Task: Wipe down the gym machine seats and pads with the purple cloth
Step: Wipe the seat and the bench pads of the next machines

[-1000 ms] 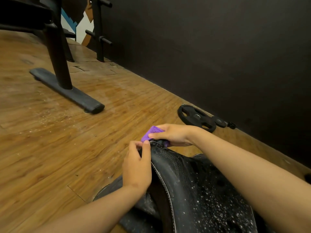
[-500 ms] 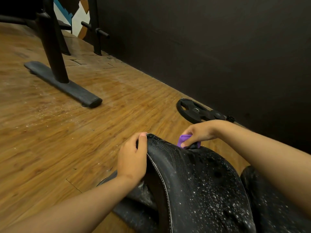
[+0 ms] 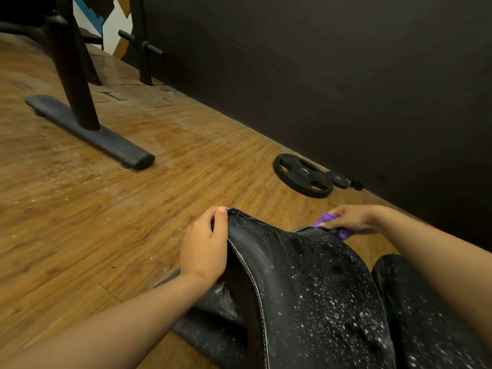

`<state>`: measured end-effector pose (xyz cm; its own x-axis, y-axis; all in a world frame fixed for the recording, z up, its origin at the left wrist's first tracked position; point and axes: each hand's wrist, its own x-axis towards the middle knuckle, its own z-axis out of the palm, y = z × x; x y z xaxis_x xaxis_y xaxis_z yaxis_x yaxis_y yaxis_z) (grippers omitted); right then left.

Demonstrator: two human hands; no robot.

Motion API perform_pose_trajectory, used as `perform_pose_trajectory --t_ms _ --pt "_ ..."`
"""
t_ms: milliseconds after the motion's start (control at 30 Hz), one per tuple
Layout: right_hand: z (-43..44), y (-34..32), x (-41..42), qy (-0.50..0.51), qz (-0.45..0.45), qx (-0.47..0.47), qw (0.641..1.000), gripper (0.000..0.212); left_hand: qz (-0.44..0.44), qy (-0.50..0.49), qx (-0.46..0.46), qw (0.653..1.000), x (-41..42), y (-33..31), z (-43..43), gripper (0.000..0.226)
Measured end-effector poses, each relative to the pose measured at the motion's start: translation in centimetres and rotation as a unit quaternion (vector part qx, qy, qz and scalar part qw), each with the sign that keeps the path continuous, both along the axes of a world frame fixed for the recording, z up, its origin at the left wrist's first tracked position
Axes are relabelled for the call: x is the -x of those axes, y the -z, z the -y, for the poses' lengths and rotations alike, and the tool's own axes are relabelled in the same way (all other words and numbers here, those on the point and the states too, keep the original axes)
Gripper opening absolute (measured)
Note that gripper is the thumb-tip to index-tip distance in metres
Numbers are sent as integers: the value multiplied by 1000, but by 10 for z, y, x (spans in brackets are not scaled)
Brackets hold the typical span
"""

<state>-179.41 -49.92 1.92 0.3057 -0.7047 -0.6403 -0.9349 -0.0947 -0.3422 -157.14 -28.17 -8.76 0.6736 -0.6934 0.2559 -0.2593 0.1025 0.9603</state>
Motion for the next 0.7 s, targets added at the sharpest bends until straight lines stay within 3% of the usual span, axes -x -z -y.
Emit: perform_pose_trajectory --t_ms 100,367,533,700 --pt "-2 1 20 33 17 1 999 25 4 -5 9 1000 -1 5 3 55" --pt "7 -3 22 40 -69 23 997 29 -3 -2 10 1000 -1 3 3 50" --pt "8 -8 41 43 -180 12 983 34 -5 -1 10 1000 -1 2 2 48" --pt "7 5 48 41 -122 30 991 34 3 -11 15 1000 0 4 4 63"
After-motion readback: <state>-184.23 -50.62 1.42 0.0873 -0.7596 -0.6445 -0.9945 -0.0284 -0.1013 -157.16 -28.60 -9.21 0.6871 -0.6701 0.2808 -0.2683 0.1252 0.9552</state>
